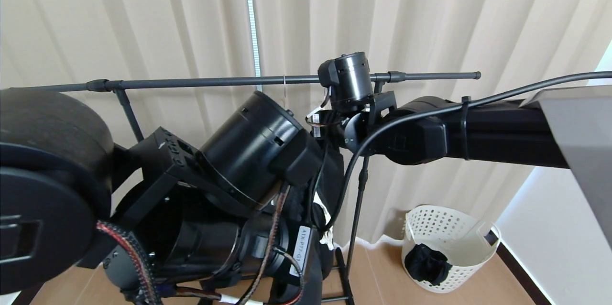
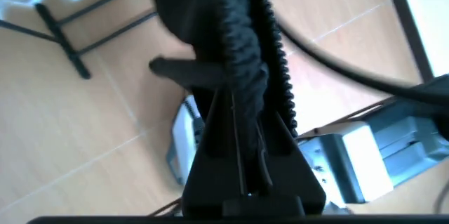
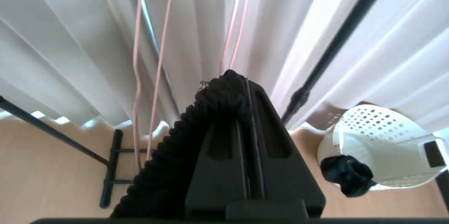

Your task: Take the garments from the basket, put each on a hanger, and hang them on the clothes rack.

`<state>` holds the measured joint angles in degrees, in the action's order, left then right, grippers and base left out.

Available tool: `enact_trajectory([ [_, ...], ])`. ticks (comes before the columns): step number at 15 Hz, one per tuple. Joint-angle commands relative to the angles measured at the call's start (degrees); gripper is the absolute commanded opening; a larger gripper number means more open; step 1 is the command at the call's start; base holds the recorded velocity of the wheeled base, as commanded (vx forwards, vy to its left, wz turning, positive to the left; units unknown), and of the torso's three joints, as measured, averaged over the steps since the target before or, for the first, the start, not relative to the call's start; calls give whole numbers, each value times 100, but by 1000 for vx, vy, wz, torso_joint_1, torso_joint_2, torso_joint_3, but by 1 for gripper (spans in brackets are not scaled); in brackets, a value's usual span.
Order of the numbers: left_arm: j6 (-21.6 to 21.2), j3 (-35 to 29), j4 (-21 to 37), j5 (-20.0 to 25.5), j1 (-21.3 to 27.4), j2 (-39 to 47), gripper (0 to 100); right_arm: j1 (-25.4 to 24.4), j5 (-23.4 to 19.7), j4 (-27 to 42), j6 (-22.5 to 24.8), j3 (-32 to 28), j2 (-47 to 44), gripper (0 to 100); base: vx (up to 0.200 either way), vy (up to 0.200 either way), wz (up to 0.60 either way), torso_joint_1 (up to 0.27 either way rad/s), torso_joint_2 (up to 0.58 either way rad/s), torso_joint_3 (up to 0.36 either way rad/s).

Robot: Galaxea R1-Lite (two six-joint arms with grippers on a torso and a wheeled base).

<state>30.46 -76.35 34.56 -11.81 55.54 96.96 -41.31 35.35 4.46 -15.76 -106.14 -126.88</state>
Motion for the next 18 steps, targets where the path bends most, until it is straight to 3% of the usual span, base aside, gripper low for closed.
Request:
enact_trajectory([
  [1, 364, -495, 7, 4, 212, 490, 0, -140, -2, -7, -23, -372, -487, 0, 0, 0, 0, 0, 0, 0],
  [3, 522, -644, 24, -49, 194, 683, 0, -184, -2, -7, -111, -319, -452, 0, 0, 0, 0, 0, 0, 0],
  [7, 513, -354, 288, -568, 62, 499, 0, -114, -2, 37, -331, 59, -135, 0, 0, 0, 0, 0, 0, 0],
  [9, 504, -20, 306, -744, 18, 209, 0, 36, -2, 37, -595, 533, 251, 0, 0, 0, 0, 0, 0, 0],
  [13, 337, 32, 262, -1016, -720, 112, 0, 352, -64, -33, -885, 1948, 1420, 0, 0, 0, 0, 0, 0, 0],
  [18, -120, -794, -178, -1025, -1740, 683, 0, 387, -108, -165, -814, 3574, 2668, 0, 0, 0, 0, 0, 0, 0],
])
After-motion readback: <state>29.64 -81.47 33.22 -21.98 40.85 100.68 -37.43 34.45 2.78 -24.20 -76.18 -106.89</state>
